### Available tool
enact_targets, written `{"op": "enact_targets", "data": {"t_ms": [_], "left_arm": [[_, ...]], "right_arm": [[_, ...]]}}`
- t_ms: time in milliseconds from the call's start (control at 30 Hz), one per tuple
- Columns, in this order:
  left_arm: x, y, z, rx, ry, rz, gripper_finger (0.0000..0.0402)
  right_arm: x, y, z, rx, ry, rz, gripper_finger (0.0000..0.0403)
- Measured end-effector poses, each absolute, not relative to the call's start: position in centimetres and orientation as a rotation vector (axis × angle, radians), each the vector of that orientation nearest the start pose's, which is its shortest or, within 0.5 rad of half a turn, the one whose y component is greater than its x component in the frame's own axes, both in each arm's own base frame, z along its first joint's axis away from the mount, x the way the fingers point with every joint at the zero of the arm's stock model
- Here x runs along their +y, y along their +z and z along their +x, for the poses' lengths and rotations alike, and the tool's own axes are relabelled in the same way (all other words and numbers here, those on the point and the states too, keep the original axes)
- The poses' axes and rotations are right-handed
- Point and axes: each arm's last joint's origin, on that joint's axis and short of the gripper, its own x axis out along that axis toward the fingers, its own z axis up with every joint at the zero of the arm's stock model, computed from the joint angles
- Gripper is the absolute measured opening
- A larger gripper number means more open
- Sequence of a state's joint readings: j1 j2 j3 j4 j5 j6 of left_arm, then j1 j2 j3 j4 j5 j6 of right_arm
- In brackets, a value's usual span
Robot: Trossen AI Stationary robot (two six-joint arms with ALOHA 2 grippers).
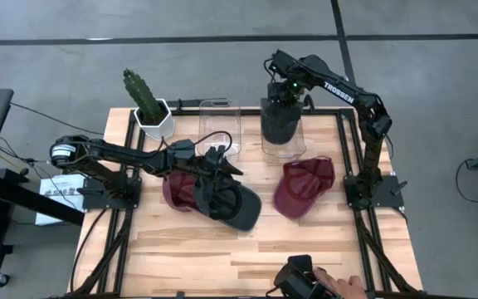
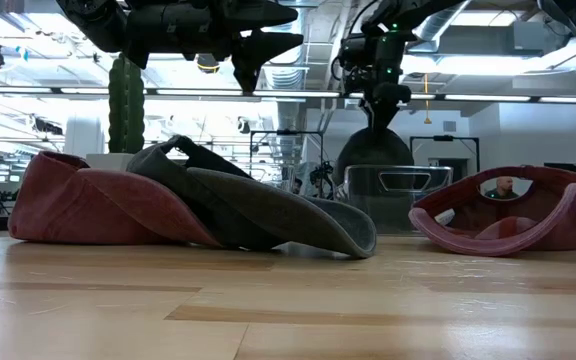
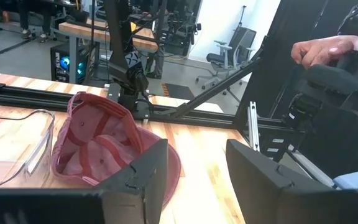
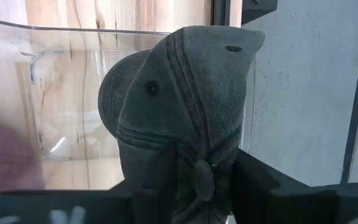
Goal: Pick & Place hat
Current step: Put the right black cap into the transparent bin, then put the black cap into the transparent bin
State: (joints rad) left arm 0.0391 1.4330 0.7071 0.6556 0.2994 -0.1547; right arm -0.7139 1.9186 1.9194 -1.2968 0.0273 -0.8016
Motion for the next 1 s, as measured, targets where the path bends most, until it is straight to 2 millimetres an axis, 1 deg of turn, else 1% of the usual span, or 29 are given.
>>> {"op": "enact_targets", "data": {"t_ms": [133, 267, 400, 533, 667, 900, 1000], "left_arm": [[0.3, 24.1, 30.2, 0.089, -0.255, -0.165, 0.0159], [0.3, 24.1, 30.2, 0.089, -0.255, -0.165, 0.0159], [0.3, 24.1, 30.2, 0.089, -0.255, -0.166, 0.0159], [0.3, 24.1, 30.2, 0.089, -0.254, -0.166, 0.0159], [0.3, 24.1, 30.2, 0.086, -0.255, -0.165, 0.0161], [0.3, 24.1, 30.2, 0.085, -0.255, -0.165, 0.0160], [0.3, 24.2, 30.2, 0.074, -0.256, -0.163, 0.0161]], "right_arm": [[-24.9, 31.9, 28.9, 1.399, -0.110, -0.240, 0.0168], [-24.9, 31.9, 28.9, 1.455, -0.187, -0.271, 0.0215], [-24.9, 32.1, 28.7, 1.456, -0.206, -0.268, 0.0245], [-24.5, 33.0, 28.4, 1.433, -0.220, -0.280, 0.0249], [-23.9, 34.4, 27.6, 1.395, -0.259, -0.276, 0.0249], [-22.1, 38.1, 25.4, 1.284, -0.370, -0.247, 0.0249], [-20.8, 39.7, 24.6, 1.214, -0.413, -0.208, 0.0249]]}}
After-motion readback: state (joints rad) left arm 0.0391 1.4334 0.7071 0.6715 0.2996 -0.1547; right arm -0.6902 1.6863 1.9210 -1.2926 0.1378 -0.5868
